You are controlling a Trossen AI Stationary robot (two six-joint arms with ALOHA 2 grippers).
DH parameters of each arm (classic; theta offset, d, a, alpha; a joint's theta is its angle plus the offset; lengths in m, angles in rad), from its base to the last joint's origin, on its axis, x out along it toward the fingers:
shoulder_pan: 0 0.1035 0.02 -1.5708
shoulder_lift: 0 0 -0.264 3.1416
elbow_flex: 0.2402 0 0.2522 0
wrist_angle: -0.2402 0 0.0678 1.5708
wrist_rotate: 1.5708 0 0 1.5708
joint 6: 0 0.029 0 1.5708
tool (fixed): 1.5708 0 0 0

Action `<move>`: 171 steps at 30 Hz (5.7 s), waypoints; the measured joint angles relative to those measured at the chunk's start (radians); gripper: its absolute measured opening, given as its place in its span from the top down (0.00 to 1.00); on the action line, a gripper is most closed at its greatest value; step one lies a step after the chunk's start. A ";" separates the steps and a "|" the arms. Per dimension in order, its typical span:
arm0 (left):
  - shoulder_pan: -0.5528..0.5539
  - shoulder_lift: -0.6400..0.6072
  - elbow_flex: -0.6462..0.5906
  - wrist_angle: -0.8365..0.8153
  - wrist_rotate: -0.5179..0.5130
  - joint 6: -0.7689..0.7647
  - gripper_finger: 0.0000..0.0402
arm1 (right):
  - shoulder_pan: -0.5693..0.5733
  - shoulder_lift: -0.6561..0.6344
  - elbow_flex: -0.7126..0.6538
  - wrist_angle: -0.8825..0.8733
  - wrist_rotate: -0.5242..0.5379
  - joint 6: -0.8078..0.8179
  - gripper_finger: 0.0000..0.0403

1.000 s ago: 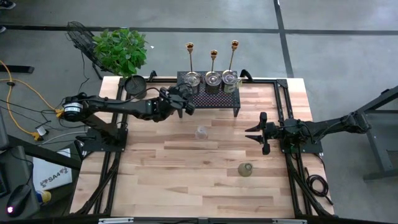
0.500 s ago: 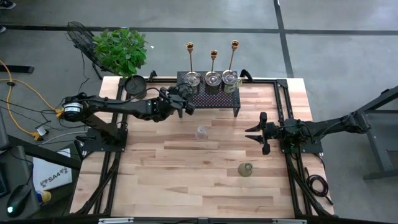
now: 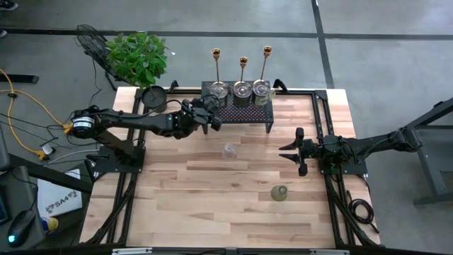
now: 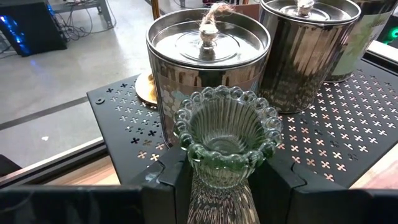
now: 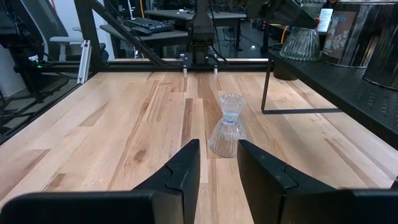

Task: Pick & Place candle stick holders
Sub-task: Put the top green glass candle holder on the shelf, then put the transparent glass candle holder on the shelf

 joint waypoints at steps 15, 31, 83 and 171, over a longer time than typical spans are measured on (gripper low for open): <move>0.000 0.000 -0.001 0.015 -0.001 0.002 0.70 | 0.000 0.000 0.000 0.000 0.000 0.000 0.75; 0.000 0.000 0.000 0.016 -0.006 0.028 0.64 | 0.000 0.000 0.000 0.000 0.000 0.000 0.75; -0.001 -0.055 0.000 0.249 -0.025 0.477 0.31 | 0.000 0.000 0.000 0.000 0.000 0.000 0.75; -0.263 0.570 -0.228 1.048 0.227 0.259 0.50 | 0.000 0.000 0.000 0.000 0.000 0.000 0.75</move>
